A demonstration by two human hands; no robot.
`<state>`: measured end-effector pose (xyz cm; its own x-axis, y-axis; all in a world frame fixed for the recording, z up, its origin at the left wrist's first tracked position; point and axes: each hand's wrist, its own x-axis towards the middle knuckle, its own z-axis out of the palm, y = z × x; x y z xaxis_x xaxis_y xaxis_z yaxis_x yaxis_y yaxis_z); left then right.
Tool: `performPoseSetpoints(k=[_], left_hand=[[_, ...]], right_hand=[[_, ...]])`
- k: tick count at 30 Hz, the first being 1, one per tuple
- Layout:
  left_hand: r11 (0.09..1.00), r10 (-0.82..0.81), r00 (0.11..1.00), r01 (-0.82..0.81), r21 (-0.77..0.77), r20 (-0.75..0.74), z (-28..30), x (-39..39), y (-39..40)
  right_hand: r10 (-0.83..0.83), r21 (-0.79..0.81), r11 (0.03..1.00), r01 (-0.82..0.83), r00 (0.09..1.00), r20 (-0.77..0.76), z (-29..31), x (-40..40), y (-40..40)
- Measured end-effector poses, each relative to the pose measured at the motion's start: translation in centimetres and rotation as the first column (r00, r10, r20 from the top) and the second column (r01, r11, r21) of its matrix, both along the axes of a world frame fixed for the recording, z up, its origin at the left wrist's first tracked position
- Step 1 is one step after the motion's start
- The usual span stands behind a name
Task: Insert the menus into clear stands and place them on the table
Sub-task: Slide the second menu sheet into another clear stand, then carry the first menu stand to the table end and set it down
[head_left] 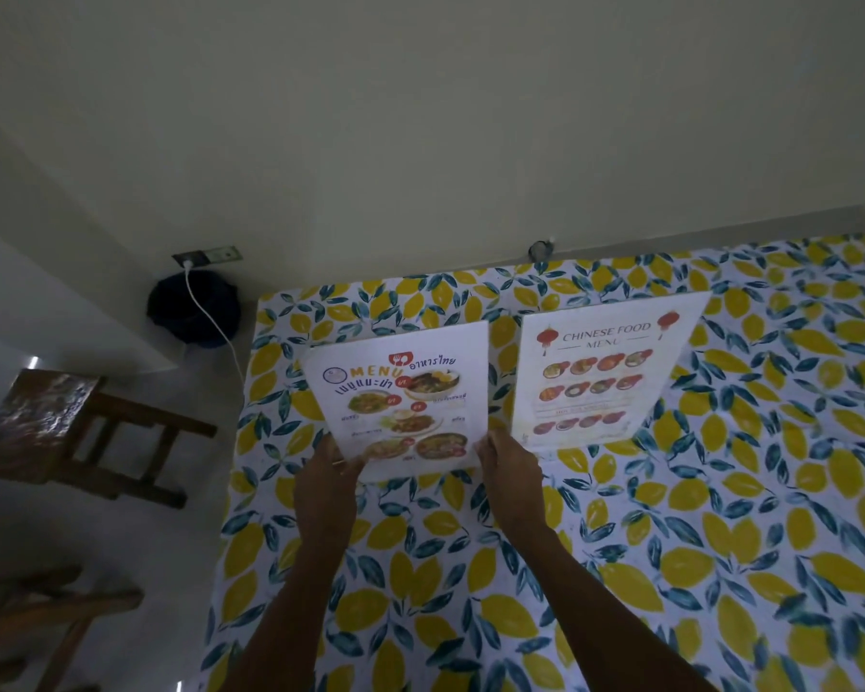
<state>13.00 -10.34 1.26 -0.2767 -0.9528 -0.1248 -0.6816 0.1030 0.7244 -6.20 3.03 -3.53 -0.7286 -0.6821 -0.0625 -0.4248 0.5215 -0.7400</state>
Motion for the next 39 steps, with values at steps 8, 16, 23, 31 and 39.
performPoseSetpoints(k=[8, 16, 23, 31, 39], left_hand=[[0.988, -0.059, 0.995, 0.047, 0.148, 0.084, 1.1, 0.4, 1.2], [0.97, -0.222, 0.901, 0.241, -0.004, 0.372, 2.8, 1.5, 6.2], [0.912, -0.333, 0.853, 0.399, -0.092, 0.402, 3.3, -1.8, 9.9], [0.89, -0.398, 0.831, 0.452, -0.057, 0.388, 3.7, -8.1, 11.5], [0.937, -0.344, 0.893, 0.346, 0.048, 0.29, 2.2, -16.7, 12.5]], right_hand=[[0.068, 0.085, 0.994, -0.069, 0.998, 0.015, 2.1, 0.3, 0.9], [0.266, 0.331, 0.926, -0.182, 0.936, -0.23, 5.5, 0.9, 6.1], [0.29, 0.437, 0.89, -0.13, 0.901, -0.322, 7.1, -1.7, 11.3], [0.255, 0.467, 0.881, -0.072, 0.904, -0.342, 7.9, -8.2, 14.2], [0.224, 0.46, 0.886, -0.055, 0.92, -0.322, 6.1, -17.4, 14.4]])
